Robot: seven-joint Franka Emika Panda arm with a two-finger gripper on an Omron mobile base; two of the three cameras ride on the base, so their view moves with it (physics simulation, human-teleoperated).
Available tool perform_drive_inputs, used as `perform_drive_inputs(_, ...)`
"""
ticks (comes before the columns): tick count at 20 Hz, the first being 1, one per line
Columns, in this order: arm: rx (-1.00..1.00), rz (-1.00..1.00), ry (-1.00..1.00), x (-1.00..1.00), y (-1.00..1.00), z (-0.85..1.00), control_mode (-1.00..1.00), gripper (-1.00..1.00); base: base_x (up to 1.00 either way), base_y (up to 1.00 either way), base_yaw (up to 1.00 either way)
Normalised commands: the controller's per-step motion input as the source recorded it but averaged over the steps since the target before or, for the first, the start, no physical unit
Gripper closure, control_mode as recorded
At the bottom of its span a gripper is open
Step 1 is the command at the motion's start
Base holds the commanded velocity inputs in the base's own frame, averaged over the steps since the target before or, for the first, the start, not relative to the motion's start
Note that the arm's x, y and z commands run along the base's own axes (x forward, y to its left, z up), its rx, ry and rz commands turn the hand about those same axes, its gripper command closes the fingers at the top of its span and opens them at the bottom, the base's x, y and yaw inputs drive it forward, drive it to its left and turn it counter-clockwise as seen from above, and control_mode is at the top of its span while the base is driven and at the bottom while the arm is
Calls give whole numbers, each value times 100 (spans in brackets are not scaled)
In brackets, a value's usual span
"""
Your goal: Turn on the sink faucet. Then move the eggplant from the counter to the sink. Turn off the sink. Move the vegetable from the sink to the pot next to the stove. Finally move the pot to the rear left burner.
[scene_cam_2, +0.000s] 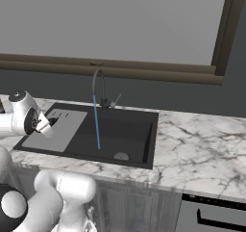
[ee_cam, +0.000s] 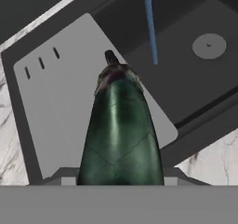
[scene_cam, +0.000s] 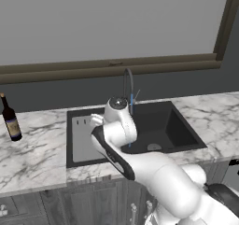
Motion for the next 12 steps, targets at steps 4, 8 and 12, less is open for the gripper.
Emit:
perform_drive_inputs(4, 0, -5, 3, 0, -73, 0, -100, 100, 0, 0, 0)
perform_drive_inputs(8, 0, -2, 5, 2, -78, 0, -100, 100, 0, 0, 0)
perform_drive_inputs(12, 0, 0, 5, 5, -79, 0, -100, 100, 0, 0, 0)
